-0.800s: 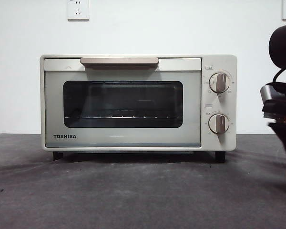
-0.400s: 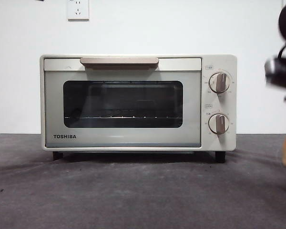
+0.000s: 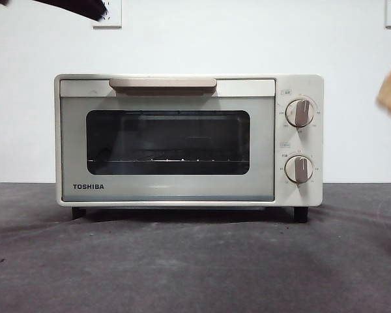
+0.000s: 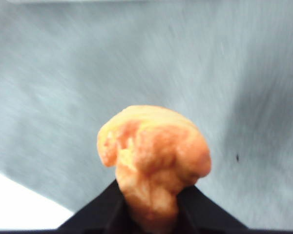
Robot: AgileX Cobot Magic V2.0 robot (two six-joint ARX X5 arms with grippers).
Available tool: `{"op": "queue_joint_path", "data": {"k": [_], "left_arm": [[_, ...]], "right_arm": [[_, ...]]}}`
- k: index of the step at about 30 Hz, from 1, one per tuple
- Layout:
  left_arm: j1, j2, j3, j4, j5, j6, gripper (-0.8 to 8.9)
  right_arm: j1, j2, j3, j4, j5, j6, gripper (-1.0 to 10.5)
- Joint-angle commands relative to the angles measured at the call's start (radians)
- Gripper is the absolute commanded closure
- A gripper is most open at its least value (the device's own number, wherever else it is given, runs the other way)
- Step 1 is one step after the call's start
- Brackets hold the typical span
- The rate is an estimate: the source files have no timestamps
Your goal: The left arm flap open the oven, the right arm pick bread and place it into oven, the left arm flap close the oven
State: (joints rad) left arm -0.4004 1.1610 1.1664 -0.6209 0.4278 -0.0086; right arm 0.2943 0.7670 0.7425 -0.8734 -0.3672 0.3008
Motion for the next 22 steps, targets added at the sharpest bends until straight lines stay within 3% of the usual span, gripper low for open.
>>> {"op": "queue_joint_path", "data": {"k": [1, 10, 22], "left_arm": [[-0.024, 0.085, 0.071, 0.007, -0.039, 0.054, 7.94], [-0.076, 0.262, 0.156, 0.042, -0.072, 0.114, 7.94], [-0.093, 0.356, 0.156, 0.098, -0.119, 0.135, 7.94]], "right_arm": [[0.005, -0.086, 0.006, 0.005, -0.011, 0.027, 8.8], [0.005, -0.277, 0.006, 0.005, -0.037, 0.095, 8.8], [0.005, -0.326, 0.006, 0.005, -0.037, 0.119, 8.8]]}}
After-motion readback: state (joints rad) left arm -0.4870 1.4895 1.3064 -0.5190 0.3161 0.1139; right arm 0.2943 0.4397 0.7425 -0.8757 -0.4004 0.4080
